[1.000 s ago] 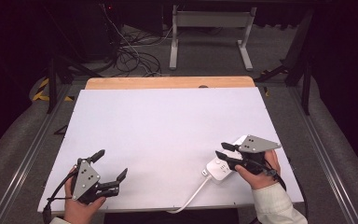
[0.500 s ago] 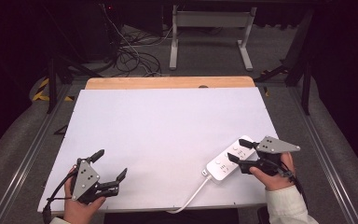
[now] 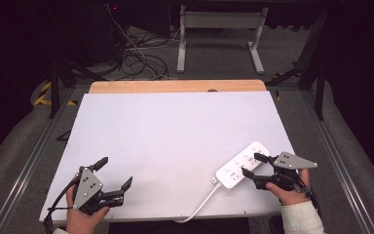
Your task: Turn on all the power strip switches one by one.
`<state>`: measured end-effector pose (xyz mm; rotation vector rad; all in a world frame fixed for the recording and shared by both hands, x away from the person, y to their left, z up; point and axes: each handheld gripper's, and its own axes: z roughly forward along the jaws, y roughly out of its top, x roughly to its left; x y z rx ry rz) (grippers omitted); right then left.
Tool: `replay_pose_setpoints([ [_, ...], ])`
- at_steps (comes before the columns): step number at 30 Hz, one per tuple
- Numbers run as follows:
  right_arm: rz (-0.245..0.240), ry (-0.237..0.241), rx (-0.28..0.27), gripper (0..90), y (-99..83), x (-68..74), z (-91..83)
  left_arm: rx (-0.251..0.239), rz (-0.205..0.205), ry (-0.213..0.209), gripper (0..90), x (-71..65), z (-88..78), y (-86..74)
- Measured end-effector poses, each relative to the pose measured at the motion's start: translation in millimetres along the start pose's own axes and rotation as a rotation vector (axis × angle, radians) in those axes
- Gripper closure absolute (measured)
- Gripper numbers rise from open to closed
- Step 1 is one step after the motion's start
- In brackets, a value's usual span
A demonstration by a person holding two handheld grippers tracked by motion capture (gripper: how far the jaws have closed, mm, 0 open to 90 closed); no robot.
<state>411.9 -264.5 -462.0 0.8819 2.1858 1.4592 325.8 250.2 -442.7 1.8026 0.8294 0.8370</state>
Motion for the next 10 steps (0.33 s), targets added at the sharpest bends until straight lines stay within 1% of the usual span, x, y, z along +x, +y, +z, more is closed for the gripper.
replay_pose_setpoints([
  [1,-0.001,-0.002,-0.007,24.7,-2.3,0.1,-0.6,0.001,-0.003,0.0,8.7,-0.6,-0.5,-0.8],
  [2,-0.011,-0.003,-0.01,24.2,-4.6,-0.1,-1.2,0.003,0.006,0.008,8.6,-0.7,-1.3,-1.7],
  [5,-0.029,-0.003,-0.013,22.1,-10.4,-0.6,-2.7,0.006,0.003,0.016,8.7,-1.2,-2.9,-4.0],
  [6,-0.031,-0.004,-0.01,21.6,-11.7,-0.6,-3.0,0.004,-0.013,0.014,8.7,-1.3,-2.7,-4.9],
  [8,-0.036,-0.008,-0.004,21.3,-13.5,-1.2,-2.8,0.002,-0.026,0.011,8.6,-1.6,-1.7,-6.8],
  [10,-0.046,-0.027,0.011,20.8,-14.3,-1.7,-2.2,0.009,-0.017,0.015,8.7,-1.8,-0.7,-7.7],
])
